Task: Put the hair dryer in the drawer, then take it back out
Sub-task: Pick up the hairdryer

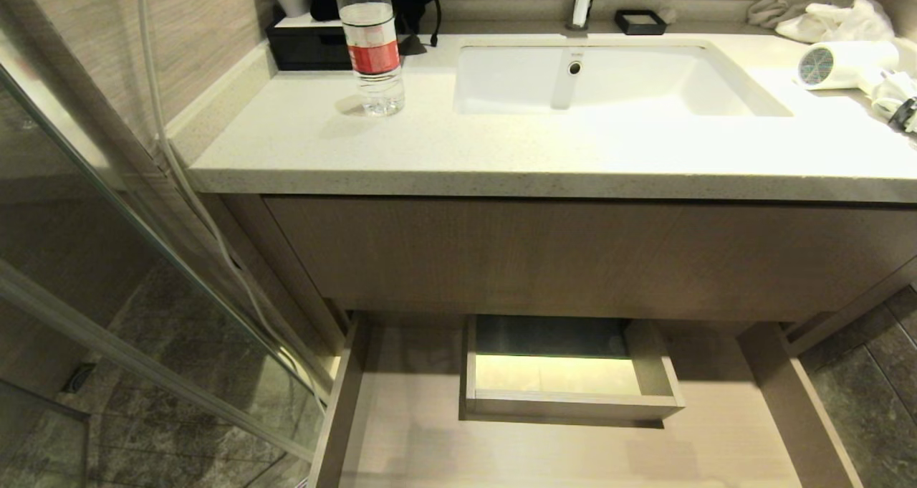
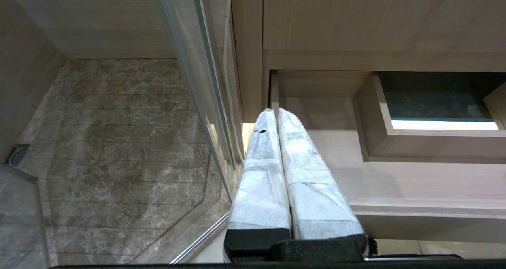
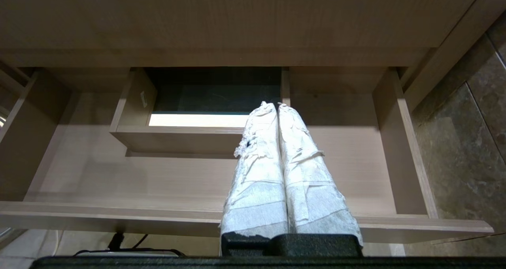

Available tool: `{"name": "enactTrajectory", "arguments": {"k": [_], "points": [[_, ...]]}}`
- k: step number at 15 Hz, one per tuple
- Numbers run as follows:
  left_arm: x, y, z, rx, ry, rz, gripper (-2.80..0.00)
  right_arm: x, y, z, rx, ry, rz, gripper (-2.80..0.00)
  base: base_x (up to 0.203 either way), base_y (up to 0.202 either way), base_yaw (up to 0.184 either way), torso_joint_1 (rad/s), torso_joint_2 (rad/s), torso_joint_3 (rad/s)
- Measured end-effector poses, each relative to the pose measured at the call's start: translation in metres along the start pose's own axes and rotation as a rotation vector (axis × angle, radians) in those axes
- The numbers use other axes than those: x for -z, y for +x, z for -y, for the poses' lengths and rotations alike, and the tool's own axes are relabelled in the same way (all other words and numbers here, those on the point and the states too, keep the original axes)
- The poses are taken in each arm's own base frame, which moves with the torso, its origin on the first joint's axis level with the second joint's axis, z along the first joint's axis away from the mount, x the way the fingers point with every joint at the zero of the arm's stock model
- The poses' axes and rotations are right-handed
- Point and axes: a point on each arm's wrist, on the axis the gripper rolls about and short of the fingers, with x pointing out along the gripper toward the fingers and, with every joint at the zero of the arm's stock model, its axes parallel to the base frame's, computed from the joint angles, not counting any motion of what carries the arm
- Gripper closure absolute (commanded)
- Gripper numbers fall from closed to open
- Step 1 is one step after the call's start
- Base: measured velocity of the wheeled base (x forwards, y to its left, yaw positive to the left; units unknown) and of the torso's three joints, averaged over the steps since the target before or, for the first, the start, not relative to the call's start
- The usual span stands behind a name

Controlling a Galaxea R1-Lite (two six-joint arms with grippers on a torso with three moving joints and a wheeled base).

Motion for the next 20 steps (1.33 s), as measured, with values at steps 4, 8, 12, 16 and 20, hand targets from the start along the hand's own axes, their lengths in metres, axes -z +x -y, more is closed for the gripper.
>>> {"name": "enactTrajectory", "arguments": {"k": [4, 8, 12, 16, 20], "points": [[0.0, 0.0, 0.0, 0.0, 0.0, 0.0, 0.0, -0.0001, 0.0, 0.0, -0.001, -0.001, 0.001, 0.0, 0.0, 0.0, 0.0, 0.0, 0.0, 0.0], [0.0, 0.0, 0.0, 0.0, 0.0, 0.0, 0.0, 0.0, 0.0, 0.0, 0.0, 0.0, 0.0, 0.0, 0.0, 0.0, 0.0, 0.0, 0.0, 0.0], [0.0, 0.0, 0.0, 0.0, 0.001, 0.0, 0.0, 0.0001, 0.0, 0.0, 0.0, -0.002, -0.001, 0.0, 0.0, 0.0, 0.0, 0.0, 0.0, 0.0], [0.0, 0.0, 0.0, 0.0, 0.0, 0.0, 0.0, 0.0, 0.0, 0.0, -0.001, -0.004, 0.0, 0.0, 0.0, 0.0, 0.0, 0.028, -0.09, -0.057], [0.0, 0.0, 0.0, 0.0, 0.0, 0.0, 0.0, 0.0, 0.0, 0.0, -0.001, 0.0, 0.0, 0.0, 0.0, 0.0, 0.046, 0.197, -0.46, -0.265]]}}
